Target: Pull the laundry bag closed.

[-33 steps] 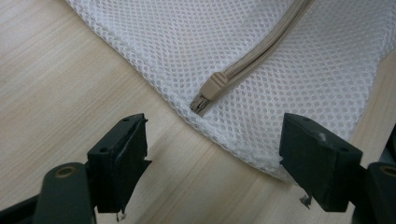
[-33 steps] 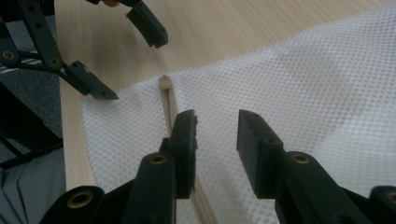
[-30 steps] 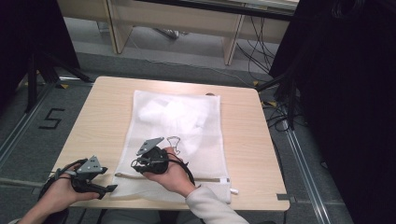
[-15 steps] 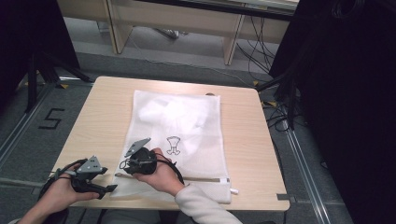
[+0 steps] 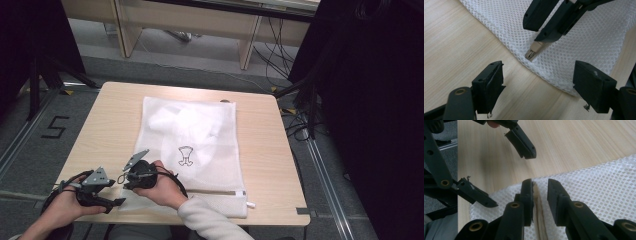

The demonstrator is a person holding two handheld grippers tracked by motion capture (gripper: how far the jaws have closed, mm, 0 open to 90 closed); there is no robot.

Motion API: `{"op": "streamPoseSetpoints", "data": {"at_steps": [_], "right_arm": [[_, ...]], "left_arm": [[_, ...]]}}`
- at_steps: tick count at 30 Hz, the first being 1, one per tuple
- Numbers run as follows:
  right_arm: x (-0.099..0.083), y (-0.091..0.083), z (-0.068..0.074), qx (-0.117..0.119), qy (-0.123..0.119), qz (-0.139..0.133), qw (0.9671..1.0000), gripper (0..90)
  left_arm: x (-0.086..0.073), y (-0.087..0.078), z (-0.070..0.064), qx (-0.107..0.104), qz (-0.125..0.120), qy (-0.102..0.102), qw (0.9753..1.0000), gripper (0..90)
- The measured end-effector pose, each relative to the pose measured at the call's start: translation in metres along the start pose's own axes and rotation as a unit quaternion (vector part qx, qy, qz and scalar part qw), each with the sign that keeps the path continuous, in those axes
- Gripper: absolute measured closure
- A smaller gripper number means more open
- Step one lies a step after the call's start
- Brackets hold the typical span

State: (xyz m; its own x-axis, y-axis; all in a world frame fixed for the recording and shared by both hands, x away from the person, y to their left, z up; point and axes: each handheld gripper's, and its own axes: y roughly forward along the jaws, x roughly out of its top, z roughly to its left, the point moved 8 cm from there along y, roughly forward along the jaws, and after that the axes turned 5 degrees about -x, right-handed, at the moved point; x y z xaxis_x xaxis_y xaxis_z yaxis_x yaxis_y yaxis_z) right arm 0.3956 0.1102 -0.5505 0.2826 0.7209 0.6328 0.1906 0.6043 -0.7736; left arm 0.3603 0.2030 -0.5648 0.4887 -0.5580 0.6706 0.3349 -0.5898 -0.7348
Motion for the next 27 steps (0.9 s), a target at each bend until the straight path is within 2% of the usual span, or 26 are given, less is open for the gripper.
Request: {"op": "streamPoseSetpoints", "data": {"at_steps": [1,6,7,9,14,16,17,18,20,27], "right_arm": [[0.000,0.001,0.001,0.001,0.005,0.000,1.0000,76.1],[-0.001,0.006,0.000,0.002,0.000,0.008,1.0000,76.1],[-0.001,0.008,0.001,0.002,0.006,0.008,0.9999,76.0],[0.000,0.009,0.000,0.002,-0.002,0.009,1.0000,75.9],[-0.001,0.012,0.001,0.005,0.004,0.014,0.9999,76.1],[-0.001,0.014,0.002,0.005,0.004,0.016,0.9998,78.2],[-0.001,0.014,0.002,0.006,-0.001,0.017,0.9998,79.7],[-0.001,0.013,0.003,0.008,0.004,0.020,0.9998,80.4],[0.001,0.013,0.002,0.009,-0.008,0.016,0.9998,81.5],[0.006,0.005,0.004,0.010,0.001,0.016,0.9998,81.8]], "left_arm": [[0.000,0.000,0.000,0.001,0.000,0.000,1.0000,23.9],[0.000,0.000,0.000,-0.001,0.000,0.001,1.0000,23.9],[0.000,0.000,-0.001,-0.003,-0.001,-0.002,1.0000,23.9],[0.000,0.000,-0.001,-0.004,-0.001,-0.001,1.0000,24.0],[0.000,0.000,-0.001,-0.004,-0.002,-0.002,1.0000,24.0],[0.000,0.000,-0.001,-0.004,-0.002,-0.003,1.0000,24.1],[0.000,0.000,-0.001,-0.004,-0.002,-0.003,1.0000,24.4],[0.001,0.000,-0.001,-0.003,-0.002,-0.004,1.0000,25.0],[0.001,0.000,-0.001,0.001,-0.004,-0.004,1.0000,25.7],[0.002,0.000,-0.001,-0.004,-0.007,-0.007,0.9999,26.4]]}}
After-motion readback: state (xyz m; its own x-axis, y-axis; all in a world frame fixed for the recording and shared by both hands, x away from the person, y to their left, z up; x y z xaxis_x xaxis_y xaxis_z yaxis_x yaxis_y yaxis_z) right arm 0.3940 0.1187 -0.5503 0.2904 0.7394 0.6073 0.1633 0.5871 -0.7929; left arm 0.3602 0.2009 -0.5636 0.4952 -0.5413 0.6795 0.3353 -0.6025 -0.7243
